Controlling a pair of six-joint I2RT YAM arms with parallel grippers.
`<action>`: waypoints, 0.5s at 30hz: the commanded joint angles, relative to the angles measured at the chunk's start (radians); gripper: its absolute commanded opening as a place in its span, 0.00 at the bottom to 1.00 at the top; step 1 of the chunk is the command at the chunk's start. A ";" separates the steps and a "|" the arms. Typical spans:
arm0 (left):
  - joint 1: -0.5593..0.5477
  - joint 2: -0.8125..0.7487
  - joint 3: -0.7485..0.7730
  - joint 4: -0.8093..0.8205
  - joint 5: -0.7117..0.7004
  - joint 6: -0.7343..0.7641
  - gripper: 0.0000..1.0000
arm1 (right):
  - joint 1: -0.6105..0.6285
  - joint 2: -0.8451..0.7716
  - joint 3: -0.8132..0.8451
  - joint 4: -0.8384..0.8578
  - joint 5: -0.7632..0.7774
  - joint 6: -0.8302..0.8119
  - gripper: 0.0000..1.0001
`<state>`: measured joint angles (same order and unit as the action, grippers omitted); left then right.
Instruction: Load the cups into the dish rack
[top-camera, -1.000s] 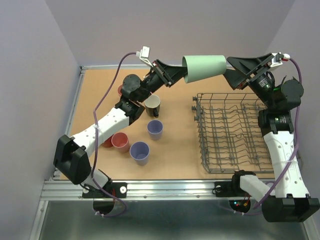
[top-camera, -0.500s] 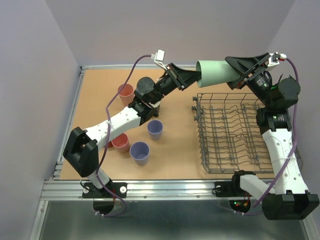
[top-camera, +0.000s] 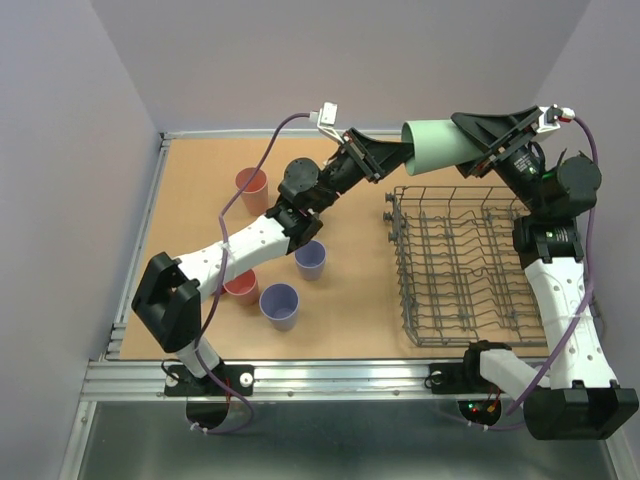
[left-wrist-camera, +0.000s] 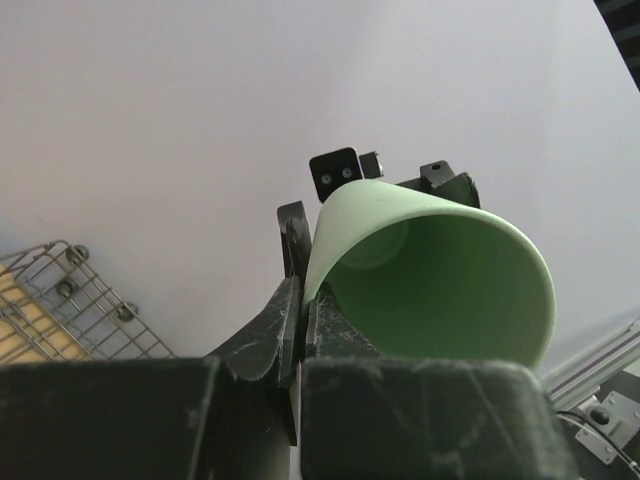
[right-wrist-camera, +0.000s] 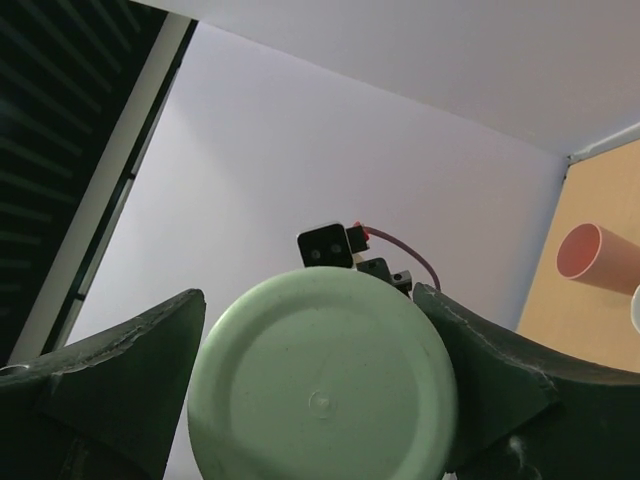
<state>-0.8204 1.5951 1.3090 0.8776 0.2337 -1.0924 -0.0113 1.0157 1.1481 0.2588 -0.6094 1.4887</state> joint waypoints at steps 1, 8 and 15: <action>-0.031 0.005 0.062 0.054 -0.033 0.034 0.00 | 0.008 -0.017 -0.014 0.073 0.008 0.010 0.79; -0.034 -0.023 0.021 -0.044 -0.024 0.031 0.24 | 0.010 -0.008 0.007 0.046 0.005 -0.008 0.14; -0.003 -0.150 -0.114 -0.270 -0.023 0.072 0.85 | 0.010 0.020 0.082 -0.084 0.019 -0.154 0.00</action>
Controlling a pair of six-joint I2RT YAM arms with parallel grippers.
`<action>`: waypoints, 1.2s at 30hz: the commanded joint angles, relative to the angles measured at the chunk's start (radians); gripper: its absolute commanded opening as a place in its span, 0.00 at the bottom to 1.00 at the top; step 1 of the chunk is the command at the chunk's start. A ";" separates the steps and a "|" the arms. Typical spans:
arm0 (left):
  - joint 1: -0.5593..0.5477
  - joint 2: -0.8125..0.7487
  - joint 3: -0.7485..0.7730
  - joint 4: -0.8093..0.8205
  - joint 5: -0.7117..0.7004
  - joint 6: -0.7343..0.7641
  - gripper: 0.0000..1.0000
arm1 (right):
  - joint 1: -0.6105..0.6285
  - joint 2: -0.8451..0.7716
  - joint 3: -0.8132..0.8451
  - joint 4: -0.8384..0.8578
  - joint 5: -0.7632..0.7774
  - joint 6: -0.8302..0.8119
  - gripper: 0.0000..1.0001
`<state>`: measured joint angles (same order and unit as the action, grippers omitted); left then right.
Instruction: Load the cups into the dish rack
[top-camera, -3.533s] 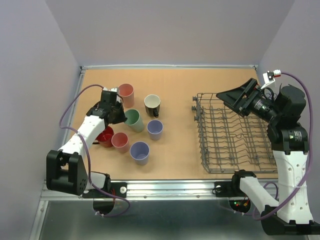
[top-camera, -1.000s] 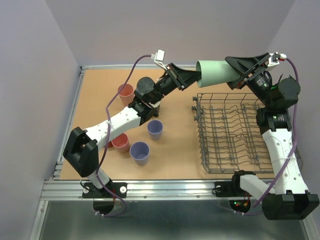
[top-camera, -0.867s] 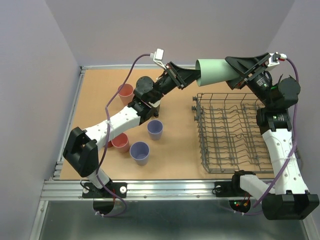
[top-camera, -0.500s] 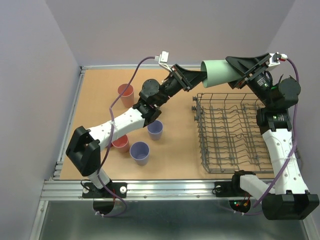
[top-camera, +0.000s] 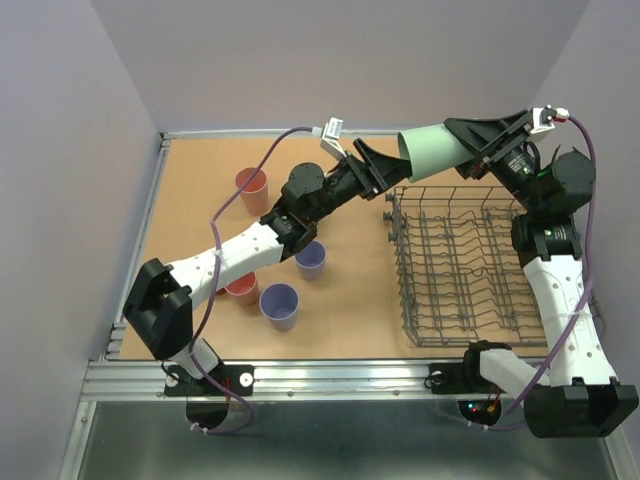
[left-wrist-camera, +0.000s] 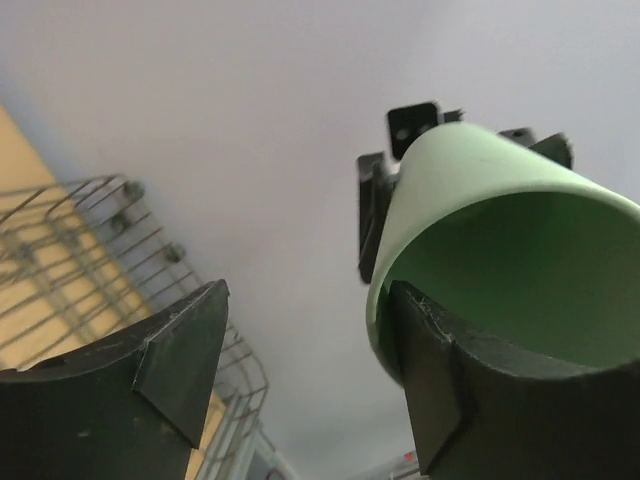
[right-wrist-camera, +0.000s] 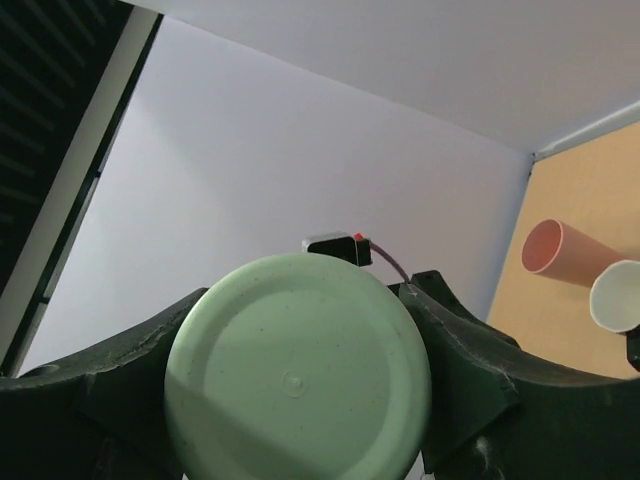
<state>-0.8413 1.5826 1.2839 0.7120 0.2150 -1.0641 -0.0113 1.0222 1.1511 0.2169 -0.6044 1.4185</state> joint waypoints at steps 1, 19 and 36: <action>0.031 -0.206 -0.166 -0.136 -0.038 0.044 0.92 | 0.010 0.024 0.102 -0.085 0.029 -0.128 0.00; 0.165 -0.673 -0.238 -0.945 -0.317 0.378 0.97 | 0.002 0.236 0.443 -0.729 0.762 -0.843 0.01; 0.166 -0.770 -0.250 -1.134 -0.308 0.518 0.97 | 0.146 0.243 0.035 -0.752 0.965 -0.865 0.00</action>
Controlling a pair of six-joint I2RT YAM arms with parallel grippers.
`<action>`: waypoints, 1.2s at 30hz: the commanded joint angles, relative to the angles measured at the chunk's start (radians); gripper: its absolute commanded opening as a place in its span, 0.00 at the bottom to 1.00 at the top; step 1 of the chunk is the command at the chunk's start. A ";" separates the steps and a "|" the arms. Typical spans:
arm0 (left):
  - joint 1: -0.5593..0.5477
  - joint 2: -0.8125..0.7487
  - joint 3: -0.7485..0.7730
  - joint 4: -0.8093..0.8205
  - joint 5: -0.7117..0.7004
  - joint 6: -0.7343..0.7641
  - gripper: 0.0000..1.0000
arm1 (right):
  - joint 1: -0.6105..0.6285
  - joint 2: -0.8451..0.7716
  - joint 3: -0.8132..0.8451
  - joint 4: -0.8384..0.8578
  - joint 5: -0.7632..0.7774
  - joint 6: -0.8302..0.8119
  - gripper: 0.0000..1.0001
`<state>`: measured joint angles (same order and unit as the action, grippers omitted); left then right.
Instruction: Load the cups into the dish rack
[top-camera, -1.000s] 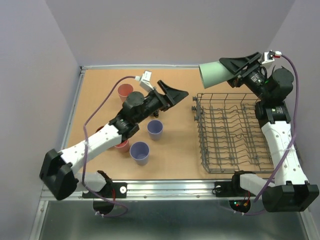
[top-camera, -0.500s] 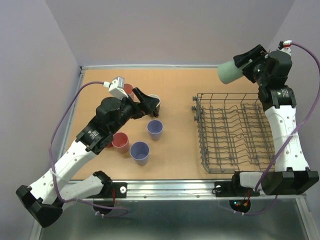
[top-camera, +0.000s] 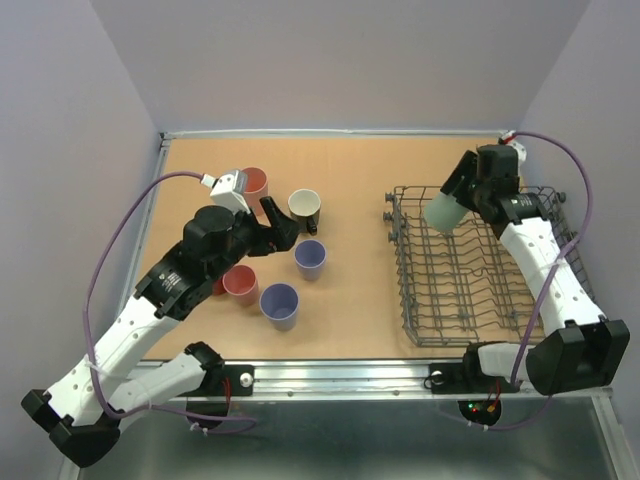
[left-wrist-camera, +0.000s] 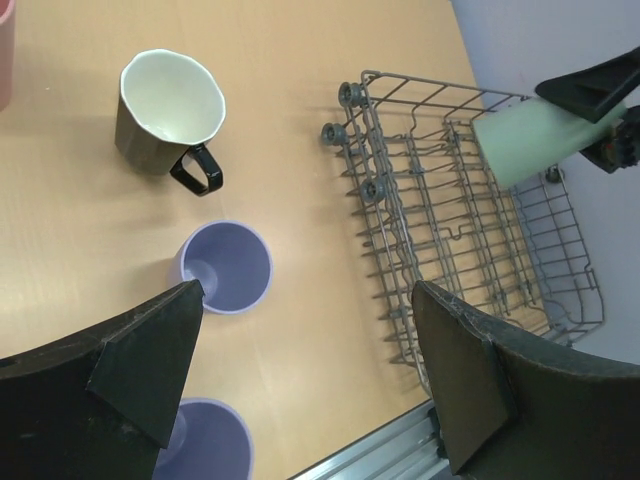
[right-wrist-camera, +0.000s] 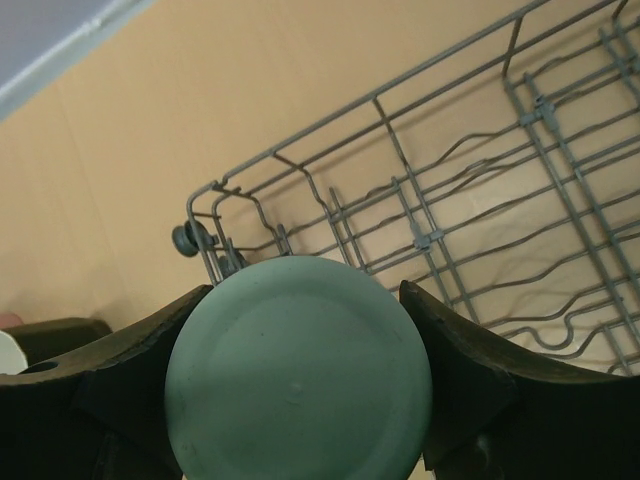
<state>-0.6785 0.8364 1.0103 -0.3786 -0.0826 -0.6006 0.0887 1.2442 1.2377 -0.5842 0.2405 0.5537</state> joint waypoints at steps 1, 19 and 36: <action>0.004 -0.026 0.025 -0.052 -0.014 0.056 0.97 | 0.045 0.029 -0.066 0.063 0.131 -0.003 0.00; 0.004 -0.053 0.043 -0.123 0.015 0.051 0.93 | 0.048 0.158 -0.302 0.470 0.221 -0.063 0.01; 0.004 0.017 0.117 -0.157 0.023 0.045 0.90 | 0.069 0.324 -0.340 0.692 0.238 -0.098 0.00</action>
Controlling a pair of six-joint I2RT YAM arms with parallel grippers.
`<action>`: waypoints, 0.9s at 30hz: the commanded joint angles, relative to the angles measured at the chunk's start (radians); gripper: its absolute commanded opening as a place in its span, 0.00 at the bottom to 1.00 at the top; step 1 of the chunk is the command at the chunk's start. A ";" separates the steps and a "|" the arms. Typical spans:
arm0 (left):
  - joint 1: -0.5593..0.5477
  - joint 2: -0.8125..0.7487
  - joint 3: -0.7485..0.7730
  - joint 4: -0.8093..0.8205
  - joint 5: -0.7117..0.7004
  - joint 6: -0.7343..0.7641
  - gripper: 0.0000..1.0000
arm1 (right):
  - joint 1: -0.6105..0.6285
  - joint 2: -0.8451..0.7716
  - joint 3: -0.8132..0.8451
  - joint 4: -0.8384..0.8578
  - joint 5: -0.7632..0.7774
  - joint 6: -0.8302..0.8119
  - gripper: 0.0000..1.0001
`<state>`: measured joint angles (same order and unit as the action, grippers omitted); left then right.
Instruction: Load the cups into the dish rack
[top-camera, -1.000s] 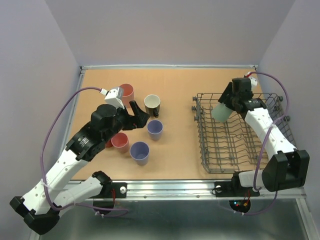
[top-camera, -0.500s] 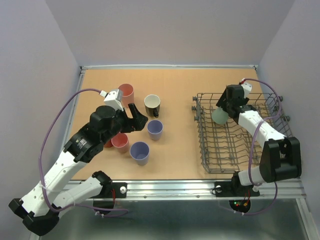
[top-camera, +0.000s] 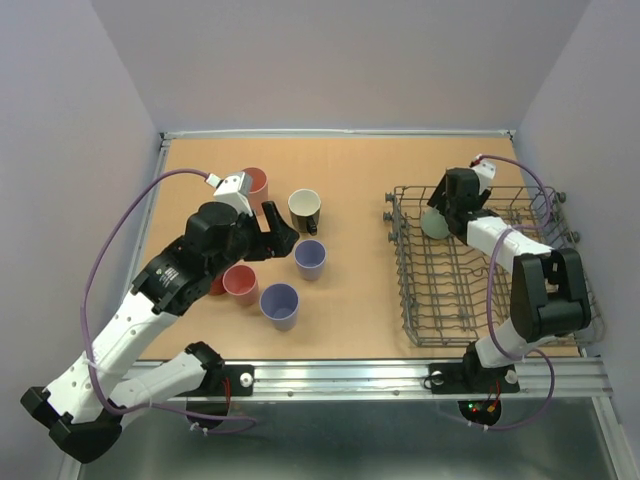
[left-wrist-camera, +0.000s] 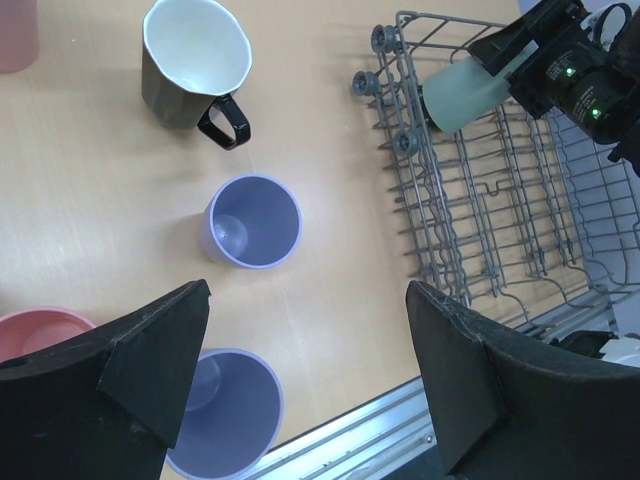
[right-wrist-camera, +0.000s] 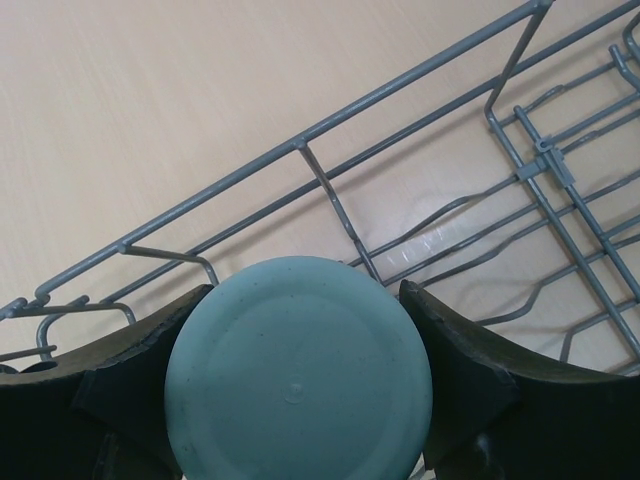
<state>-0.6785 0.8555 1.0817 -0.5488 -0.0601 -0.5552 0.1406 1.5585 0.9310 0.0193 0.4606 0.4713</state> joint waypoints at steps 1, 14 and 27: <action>0.004 -0.004 0.044 0.016 -0.001 -0.009 0.90 | 0.020 0.014 -0.035 0.091 0.015 -0.017 0.01; 0.004 0.000 0.023 0.044 0.000 -0.008 0.90 | 0.063 0.006 -0.050 0.081 -0.046 -0.092 0.77; 0.004 0.016 0.026 0.030 -0.046 0.021 0.90 | 0.063 -0.107 -0.029 -0.001 -0.077 -0.122 1.00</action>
<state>-0.6785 0.8631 1.0817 -0.5415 -0.0738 -0.5613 0.1982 1.5234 0.8993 0.0372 0.3843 0.3660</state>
